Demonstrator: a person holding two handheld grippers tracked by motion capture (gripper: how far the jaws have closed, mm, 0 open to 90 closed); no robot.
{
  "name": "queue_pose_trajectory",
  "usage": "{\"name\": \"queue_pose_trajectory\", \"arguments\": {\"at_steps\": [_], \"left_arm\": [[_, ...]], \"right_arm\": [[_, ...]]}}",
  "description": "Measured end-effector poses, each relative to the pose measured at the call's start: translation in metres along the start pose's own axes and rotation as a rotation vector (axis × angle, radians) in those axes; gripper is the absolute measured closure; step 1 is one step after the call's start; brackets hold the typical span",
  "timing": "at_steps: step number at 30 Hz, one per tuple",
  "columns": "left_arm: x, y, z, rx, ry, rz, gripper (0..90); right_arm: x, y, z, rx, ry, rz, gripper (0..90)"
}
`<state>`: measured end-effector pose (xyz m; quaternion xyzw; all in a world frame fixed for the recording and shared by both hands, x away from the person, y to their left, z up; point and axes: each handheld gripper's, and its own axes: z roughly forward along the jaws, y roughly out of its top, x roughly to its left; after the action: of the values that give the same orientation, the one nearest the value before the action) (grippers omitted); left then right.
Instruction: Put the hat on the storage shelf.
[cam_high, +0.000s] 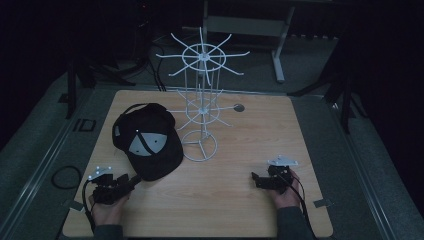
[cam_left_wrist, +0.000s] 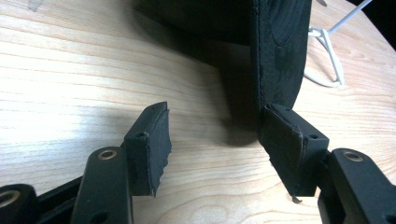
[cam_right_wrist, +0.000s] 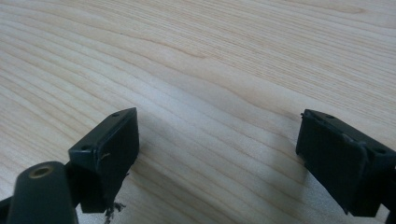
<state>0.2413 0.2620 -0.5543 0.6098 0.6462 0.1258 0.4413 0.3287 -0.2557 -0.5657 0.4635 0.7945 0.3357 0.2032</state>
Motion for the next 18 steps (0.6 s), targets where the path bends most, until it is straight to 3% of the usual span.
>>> {"name": "queue_pose_trajectory", "arguments": {"at_steps": [18], "left_arm": [[-0.004,0.0,0.0062,0.013,-0.038,0.019,41.1]], "right_arm": [[0.0001,-0.0001,0.0,0.0,0.0,0.0,13.0]]}}
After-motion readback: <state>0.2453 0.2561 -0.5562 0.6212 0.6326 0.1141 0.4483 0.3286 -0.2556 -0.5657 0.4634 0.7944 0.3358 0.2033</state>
